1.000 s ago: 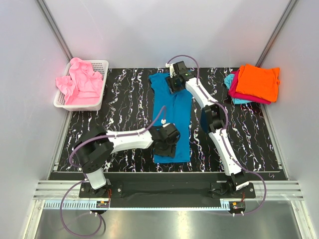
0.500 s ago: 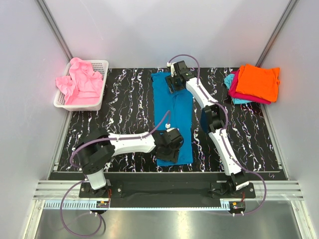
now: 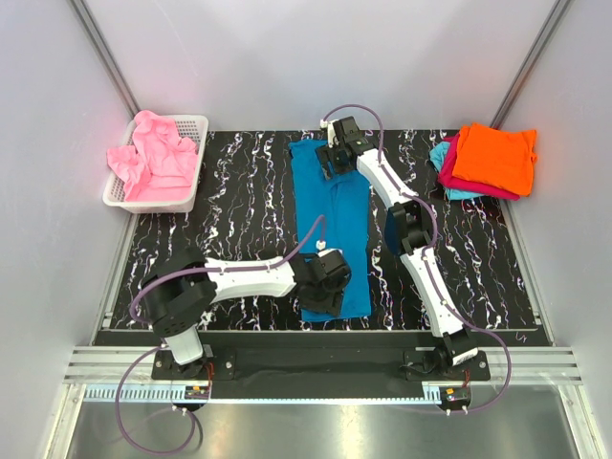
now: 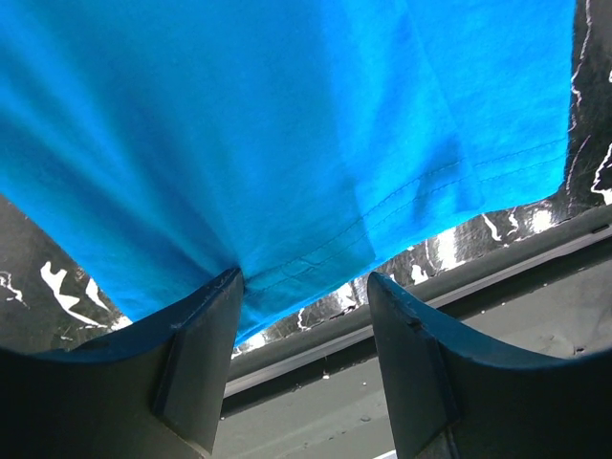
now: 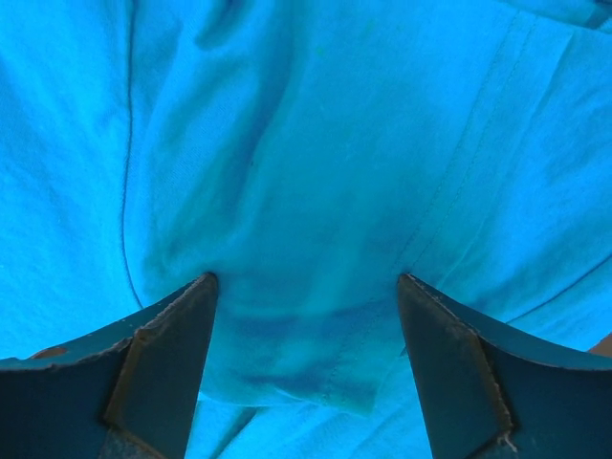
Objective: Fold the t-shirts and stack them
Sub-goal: Fold the tshirt
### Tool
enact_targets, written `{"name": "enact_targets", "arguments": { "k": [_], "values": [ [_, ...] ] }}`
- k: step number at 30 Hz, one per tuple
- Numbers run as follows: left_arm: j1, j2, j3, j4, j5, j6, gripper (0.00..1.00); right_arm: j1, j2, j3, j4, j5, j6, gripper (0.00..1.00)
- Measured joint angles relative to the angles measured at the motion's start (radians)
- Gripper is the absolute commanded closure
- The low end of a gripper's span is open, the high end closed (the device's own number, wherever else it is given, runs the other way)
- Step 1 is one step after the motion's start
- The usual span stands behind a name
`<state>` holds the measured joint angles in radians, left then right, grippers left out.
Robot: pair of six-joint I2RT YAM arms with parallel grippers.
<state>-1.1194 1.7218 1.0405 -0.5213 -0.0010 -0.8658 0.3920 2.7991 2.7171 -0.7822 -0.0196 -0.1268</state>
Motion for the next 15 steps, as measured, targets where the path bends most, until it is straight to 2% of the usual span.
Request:
{"name": "enact_targets", "arguments": {
  "k": [9, 15],
  "values": [
    [-0.006, -0.041, -0.019, -0.039, -0.002, -0.011, 0.39, 0.000, -0.002, 0.000, 0.000, 0.003, -0.001, 0.13],
    [-0.024, -0.212, -0.032, -0.085, -0.068, 0.005, 0.38, -0.001, -0.034, -0.021, -0.006, 0.059, 0.001, 0.08]
  ]
}}
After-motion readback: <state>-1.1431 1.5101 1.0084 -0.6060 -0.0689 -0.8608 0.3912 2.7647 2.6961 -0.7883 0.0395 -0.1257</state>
